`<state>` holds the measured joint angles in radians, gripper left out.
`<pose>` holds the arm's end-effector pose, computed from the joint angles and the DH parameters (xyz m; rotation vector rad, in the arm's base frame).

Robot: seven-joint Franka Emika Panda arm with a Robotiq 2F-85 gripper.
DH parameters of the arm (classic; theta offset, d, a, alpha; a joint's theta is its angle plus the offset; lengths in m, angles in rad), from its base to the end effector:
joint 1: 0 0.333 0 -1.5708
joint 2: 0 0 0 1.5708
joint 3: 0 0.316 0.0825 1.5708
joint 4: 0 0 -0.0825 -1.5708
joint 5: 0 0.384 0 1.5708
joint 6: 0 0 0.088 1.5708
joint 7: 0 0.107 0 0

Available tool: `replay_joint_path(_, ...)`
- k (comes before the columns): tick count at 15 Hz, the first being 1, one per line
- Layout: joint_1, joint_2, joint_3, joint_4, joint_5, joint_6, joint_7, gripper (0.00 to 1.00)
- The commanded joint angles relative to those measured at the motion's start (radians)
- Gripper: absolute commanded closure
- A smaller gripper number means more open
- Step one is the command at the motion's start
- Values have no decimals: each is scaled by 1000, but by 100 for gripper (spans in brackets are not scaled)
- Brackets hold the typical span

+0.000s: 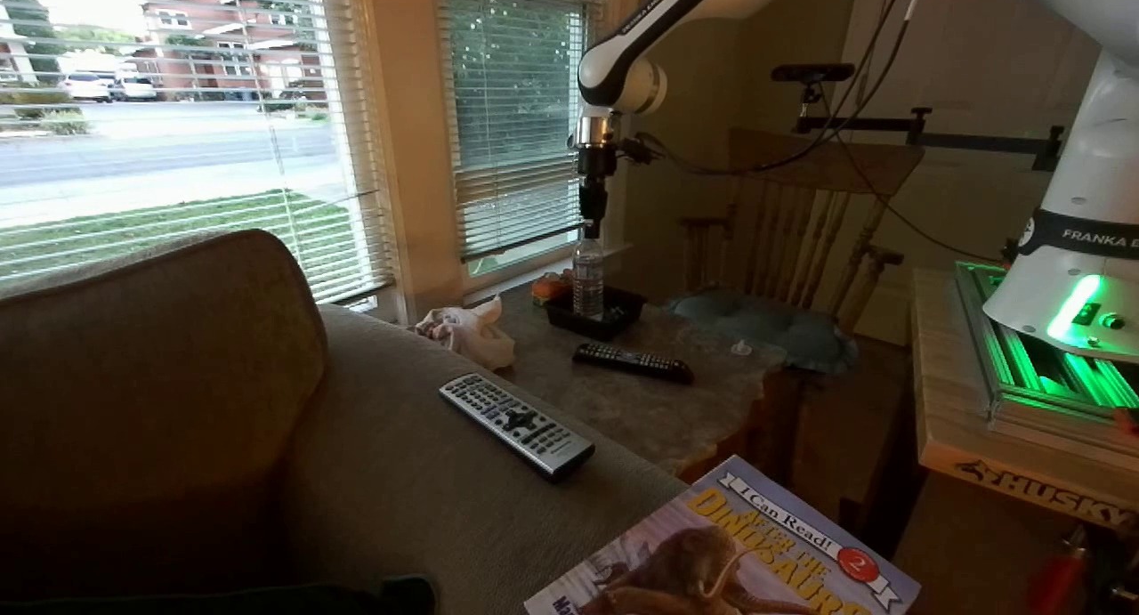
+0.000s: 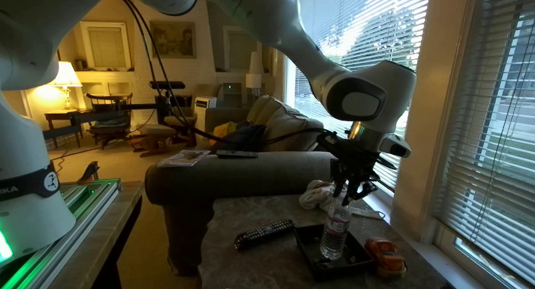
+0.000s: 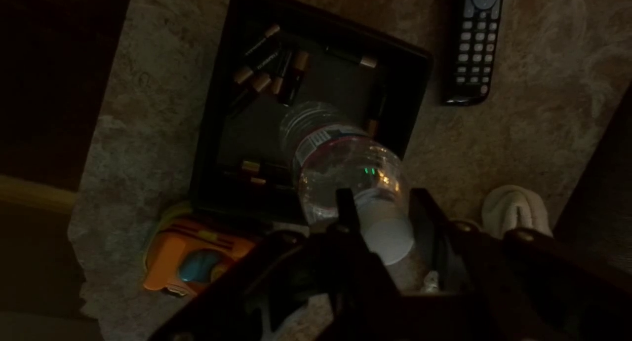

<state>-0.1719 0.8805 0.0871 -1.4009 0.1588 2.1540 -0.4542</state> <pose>0.7126 -0.0656 0.1679 -2.8957 -0.3579 0.1007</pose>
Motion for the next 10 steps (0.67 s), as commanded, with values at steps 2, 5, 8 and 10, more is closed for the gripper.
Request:
replay_joint_path(2, 11, -6, 28, 31, -19, -50, -20, 92)
replay_joint_path(5, 34, -44, 59, 8, -20, -71, -39, 92)
replay_joint_path(8, 81, -86, 61, -3, -62, -120, -37, 92)
replay_joint_path(10, 108, -108, 60, 1, -89, -165, -39, 92)
